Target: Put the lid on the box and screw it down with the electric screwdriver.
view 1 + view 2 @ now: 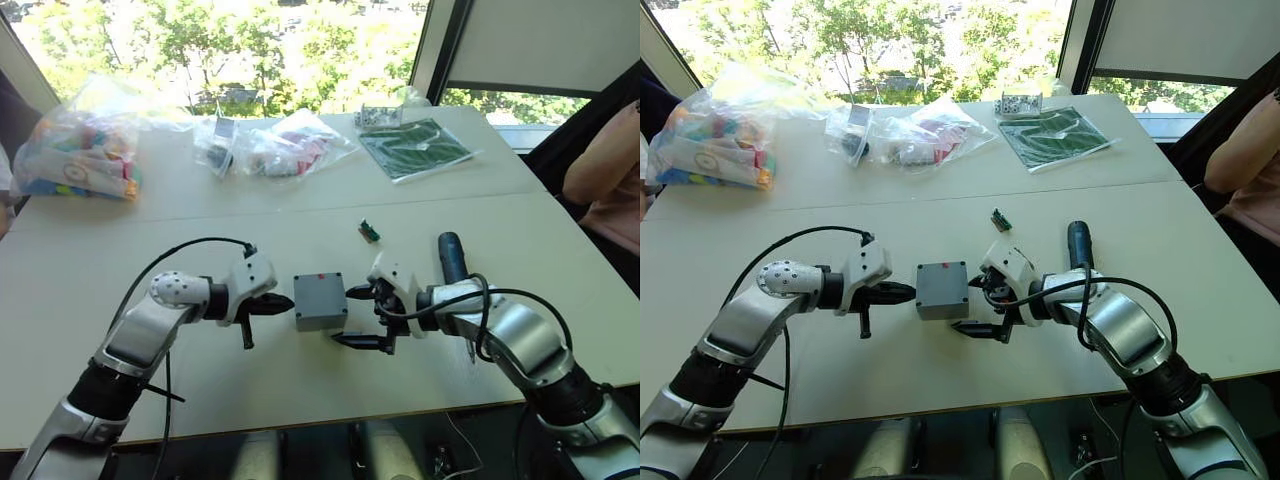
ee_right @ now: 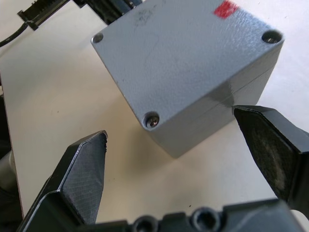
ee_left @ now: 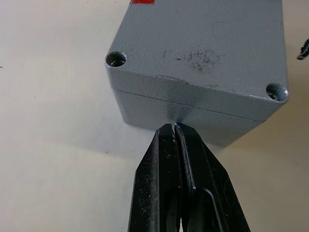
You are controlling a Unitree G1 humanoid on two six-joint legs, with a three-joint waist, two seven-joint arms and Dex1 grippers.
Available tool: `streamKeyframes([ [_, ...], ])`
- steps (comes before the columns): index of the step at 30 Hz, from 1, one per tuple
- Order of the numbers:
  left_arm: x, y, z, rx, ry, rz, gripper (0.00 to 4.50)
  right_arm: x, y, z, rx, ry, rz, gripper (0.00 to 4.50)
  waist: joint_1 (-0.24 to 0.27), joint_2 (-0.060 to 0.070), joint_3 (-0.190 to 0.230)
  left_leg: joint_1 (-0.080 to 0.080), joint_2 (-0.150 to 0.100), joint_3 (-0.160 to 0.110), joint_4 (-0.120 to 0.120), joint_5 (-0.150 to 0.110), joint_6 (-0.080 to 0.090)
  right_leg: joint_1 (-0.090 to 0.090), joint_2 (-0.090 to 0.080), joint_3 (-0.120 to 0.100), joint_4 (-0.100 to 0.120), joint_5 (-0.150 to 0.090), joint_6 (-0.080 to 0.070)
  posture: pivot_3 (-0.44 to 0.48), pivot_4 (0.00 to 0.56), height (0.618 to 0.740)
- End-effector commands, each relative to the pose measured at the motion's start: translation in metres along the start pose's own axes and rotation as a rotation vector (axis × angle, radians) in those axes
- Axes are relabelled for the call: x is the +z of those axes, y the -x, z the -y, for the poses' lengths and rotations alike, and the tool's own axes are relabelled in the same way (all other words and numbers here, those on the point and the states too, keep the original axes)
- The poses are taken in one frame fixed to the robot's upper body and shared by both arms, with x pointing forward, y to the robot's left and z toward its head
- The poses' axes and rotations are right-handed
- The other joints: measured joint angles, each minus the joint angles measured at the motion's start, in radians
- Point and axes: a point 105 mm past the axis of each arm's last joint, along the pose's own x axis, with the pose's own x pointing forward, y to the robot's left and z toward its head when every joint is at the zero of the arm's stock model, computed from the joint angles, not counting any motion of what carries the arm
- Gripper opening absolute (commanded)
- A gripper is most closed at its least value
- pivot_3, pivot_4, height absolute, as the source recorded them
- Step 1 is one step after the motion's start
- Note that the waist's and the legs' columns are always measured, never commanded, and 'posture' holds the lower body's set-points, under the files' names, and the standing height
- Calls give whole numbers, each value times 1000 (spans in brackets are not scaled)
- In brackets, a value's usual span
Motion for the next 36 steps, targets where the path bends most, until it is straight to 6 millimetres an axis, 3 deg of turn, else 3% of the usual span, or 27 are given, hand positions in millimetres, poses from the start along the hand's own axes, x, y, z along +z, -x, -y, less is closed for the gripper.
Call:
streamKeyframes([
  [1,15,27,-13,52,0,37,0,37,40,14,-42,12,120,4464,1,0,0,0,0,0,0,0,0,0,0,0,0,0,0,0,150,740],
  [4,25,41,-21,73,41,90,0,53,59,29,-96,-26,198,4464,0,0,0,0,0,0,0,0,0,0,0,0,0,0,0,0,150,740],
  [7,48,52,-33,108,76,192,0,66,73,62,-212,-65,292,4464,0,0,0,0,0,0,0,0,0,0,0,0,0,0,0,0,150,740],
  [10,69,49,-36,115,79,263,0,45,58,117,-462,-48,229,4464,-2,-1,0,1,0,0,0,0,0,2,0,0,0,0,0,0,150,740],
  [14,70,41,-33,120,74,253,0,32,35,139,-489,-31,196,4464,-6,0,0,3,0,1,-1,0,0,3,0,0,-1,2,-2,0,150,740],
  [19,66,40,-27,121,81,241,0,26,20,154,-498,-38,191,4464,-19,0,0,-2,0,1,-1,0,0,-3,-1,0,0,4,2,0,150,740],
  [24,58,40,-22,140,101,227,0,27,5,157,-474,-49,200,2994,-27,0,0,-1,0,1,-1,0,0,-2,-1,0,0,4,1,0,150,740],
  [36,50,34,-14,141,114,209,0,22,0,161,-475,-74,194,2994,-27,0,0,0,0,0,-1,1,-1,-1,0,1,1,5,0,0,150,740],
])
